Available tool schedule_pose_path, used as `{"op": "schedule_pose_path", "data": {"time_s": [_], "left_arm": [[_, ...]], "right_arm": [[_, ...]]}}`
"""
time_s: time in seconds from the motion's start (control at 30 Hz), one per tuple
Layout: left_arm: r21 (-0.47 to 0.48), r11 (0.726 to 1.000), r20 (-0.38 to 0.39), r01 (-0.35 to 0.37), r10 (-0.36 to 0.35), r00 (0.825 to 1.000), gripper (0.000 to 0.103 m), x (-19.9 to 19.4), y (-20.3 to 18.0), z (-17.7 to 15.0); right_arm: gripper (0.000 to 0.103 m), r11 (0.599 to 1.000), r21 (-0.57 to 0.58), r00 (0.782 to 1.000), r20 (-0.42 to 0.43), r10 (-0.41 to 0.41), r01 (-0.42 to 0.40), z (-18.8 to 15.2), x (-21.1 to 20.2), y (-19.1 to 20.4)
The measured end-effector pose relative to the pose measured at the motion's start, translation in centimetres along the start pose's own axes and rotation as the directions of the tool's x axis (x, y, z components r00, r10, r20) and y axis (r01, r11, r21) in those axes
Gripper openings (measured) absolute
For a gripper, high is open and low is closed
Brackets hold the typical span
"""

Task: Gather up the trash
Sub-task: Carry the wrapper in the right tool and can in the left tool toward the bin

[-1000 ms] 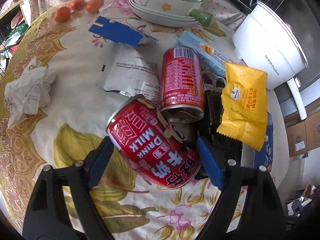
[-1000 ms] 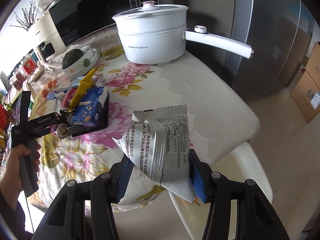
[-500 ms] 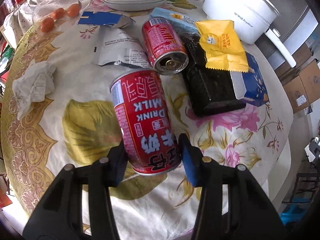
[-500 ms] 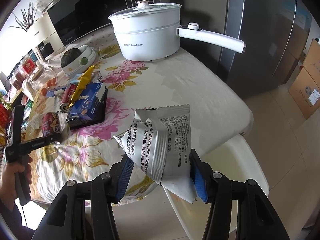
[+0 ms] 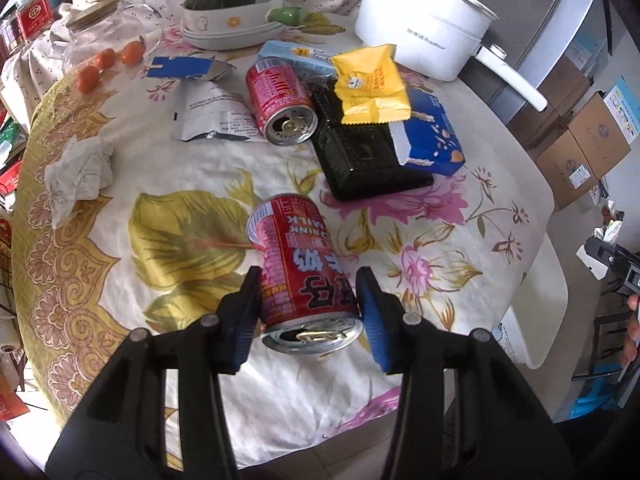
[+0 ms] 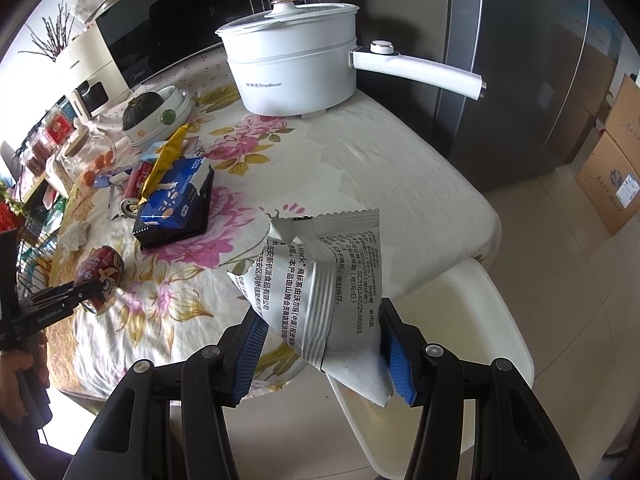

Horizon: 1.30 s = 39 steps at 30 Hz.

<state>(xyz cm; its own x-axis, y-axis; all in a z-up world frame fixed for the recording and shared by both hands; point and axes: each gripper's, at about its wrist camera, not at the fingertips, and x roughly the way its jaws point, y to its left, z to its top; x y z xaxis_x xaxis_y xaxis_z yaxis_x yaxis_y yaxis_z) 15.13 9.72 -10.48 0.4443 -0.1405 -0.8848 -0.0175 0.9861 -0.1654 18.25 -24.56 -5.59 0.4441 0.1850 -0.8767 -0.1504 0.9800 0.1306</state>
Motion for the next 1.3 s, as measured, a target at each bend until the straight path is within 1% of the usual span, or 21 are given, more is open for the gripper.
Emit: {"op": "schedule_pose_path", "data": {"time_s": [0.13, 0.23, 0.3, 0.4, 0.5, 0.63, 0.73, 0.8, 0.9, 0.97, 1.03, 1.13, 1.3], "left_arm": [[0.052, 0.998, 0.024, 0.019, -0.02, 1.0, 0.049, -0.9, -1.8, -0.3], [0.077, 0.997, 0.029, 0.01, -0.012, 1.0, 0.049, -0.8, -2.8, -0.3], [0.087, 0.996, 0.018, 0.001, -0.003, 1.0, 0.049, -0.4, -3.2, -0.3], [0.103, 0.995, -0.043, -0.003, 0.008, 0.999, 0.049, 0.5, -3.5, -0.7], [0.107, 0.994, -0.111, -0.021, 0.033, 0.993, 0.048, 1.8, -3.4, -1.5], [0.116, 0.993, -0.14, -0.021, 0.037, 0.99, 0.048, 2.4, -3.2, -1.9], [0.099, 0.995, -0.164, -0.011, 0.027, 0.986, 0.048, 3.2, -2.7, -2.1], [0.084, 0.996, -0.154, 0.001, 0.012, 0.988, 0.048, 3.1, -2.5, -1.9], [0.105, 0.994, -0.139, 0.0, 0.014, 0.99, 0.048, 3.2, -2.6, -1.9], [0.104, 0.995, -0.131, 0.0, 0.013, 0.991, 0.048, 3.1, -2.8, -1.8], [0.095, 0.995, -0.125, 0.018, -0.005, 0.992, 0.048, 2.9, -3.0, -1.8], [0.104, 0.994, -0.107, 0.036, -0.025, 0.994, 0.048, 2.3, -3.8, -1.7], [0.154, 0.986, -0.081, 0.062, -0.05, 0.995, 0.047, 1.8, -6.4, -1.4]], "right_arm": [[0.057, 1.0, 0.003, 1.0, -0.005, -0.01, 0.01, -0.5, -0.2, -0.6], [0.057, 1.0, 0.021, 1.0, -0.009, -0.017, 0.017, -1.0, -0.3, -1.5], [0.057, 0.999, 0.027, 1.0, -0.015, -0.024, 0.024, -1.4, -0.4, -2.0], [0.057, 0.999, 0.028, 0.999, -0.025, -0.041, 0.041, -2.3, -0.4, -2.7], [0.057, 0.998, 0.024, 0.998, -0.033, -0.055, 0.056, -3.0, -0.4, -3.3], [0.057, 0.997, 0.023, 0.997, -0.043, -0.07, 0.071, -3.5, -0.3, -4.0], [0.057, 0.997, 0.029, 0.996, -0.045, -0.072, 0.073, -3.5, -0.3, -4.2], [0.057, 0.997, 0.031, 0.997, -0.046, -0.069, 0.071, -3.5, -0.3, -4.1], [0.057, 0.998, 0.02, 0.997, -0.049, -0.064, 0.065, -3.4, -0.2, -3.5], [0.057, 0.998, 0.014, 0.997, -0.052, -0.061, 0.062, -3.4, -0.1, -3.2], [0.057, 0.998, 0.011, 0.997, -0.054, -0.06, 0.06, -3.4, 0.0, -3.0], [0.057, 0.998, 0.009, 0.997, -0.054, -0.058, 0.058, -3.3, 0.0, -3.0], [0.057, 0.998, 0.029, 0.997, -0.055, -0.059, 0.061, -3.4, -0.2, -3.8]]}}
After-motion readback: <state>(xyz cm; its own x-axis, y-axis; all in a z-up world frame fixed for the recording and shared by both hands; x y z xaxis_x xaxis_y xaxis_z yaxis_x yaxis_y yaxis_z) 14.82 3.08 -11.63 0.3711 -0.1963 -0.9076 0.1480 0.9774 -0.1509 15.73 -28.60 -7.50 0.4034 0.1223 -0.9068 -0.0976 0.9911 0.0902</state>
